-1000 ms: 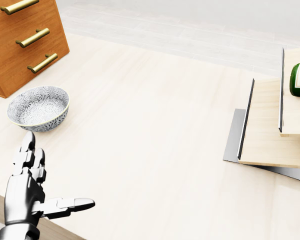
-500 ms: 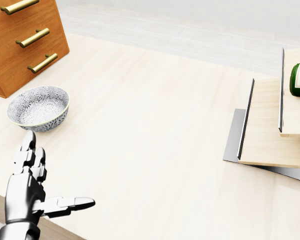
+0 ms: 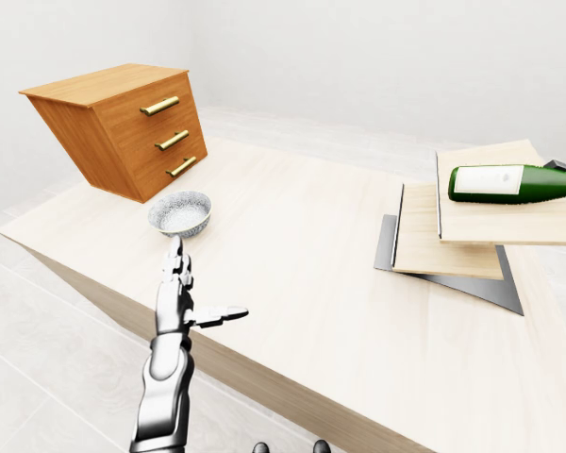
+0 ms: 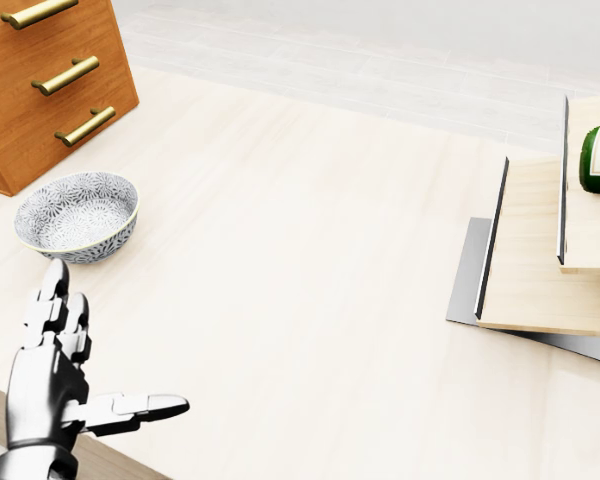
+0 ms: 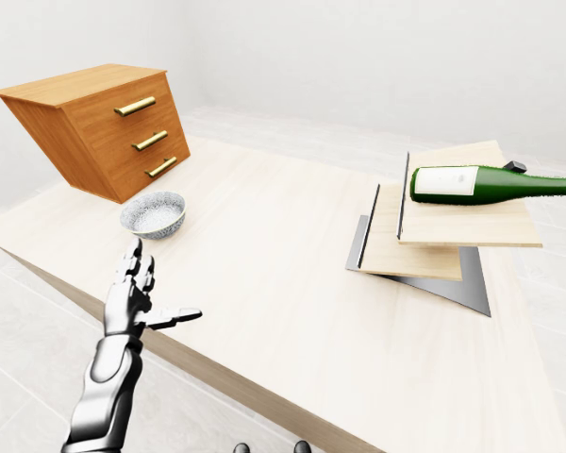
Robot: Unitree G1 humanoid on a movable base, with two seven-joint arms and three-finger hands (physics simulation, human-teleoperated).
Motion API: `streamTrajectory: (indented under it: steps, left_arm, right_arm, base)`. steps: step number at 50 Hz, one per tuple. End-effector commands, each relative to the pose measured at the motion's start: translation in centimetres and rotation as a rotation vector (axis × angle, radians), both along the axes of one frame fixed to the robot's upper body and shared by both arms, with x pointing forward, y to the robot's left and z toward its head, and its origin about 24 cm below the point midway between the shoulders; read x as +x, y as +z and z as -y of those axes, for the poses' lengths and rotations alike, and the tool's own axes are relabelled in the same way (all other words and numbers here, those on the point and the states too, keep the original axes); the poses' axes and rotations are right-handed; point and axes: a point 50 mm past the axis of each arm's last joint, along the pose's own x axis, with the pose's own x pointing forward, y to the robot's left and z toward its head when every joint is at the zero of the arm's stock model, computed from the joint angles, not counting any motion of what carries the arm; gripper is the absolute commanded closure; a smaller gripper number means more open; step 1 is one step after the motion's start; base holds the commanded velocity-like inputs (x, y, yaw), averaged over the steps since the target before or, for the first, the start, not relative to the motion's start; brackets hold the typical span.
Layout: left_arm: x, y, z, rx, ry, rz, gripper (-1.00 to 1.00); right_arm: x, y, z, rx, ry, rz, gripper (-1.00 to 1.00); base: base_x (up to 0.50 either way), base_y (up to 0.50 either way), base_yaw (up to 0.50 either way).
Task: Put the wine bottle on the wine rack.
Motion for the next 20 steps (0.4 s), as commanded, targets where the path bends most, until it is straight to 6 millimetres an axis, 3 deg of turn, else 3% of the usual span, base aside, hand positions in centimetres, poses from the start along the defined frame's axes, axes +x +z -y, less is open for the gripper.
streamTrajectory:
  steps: [1,20]
  left_arm:
    - [-0.2,0.1,0.0,0.0,0.0,0.0,-1.0]
    - [-0.2,0.1,0.2,-0.005,-0.004,0.001,-1.0]
  right_arm:
    - [-2.4,0.2,-1.7,-0.042,0.08,0.006,-1.0]
    - [-5.9,1.3,-4.0,-0.152,0.165,0.003,-1.0]
  base:
    - [0.0,0.0,0.0]
    - [0.0,0.0,0.0]
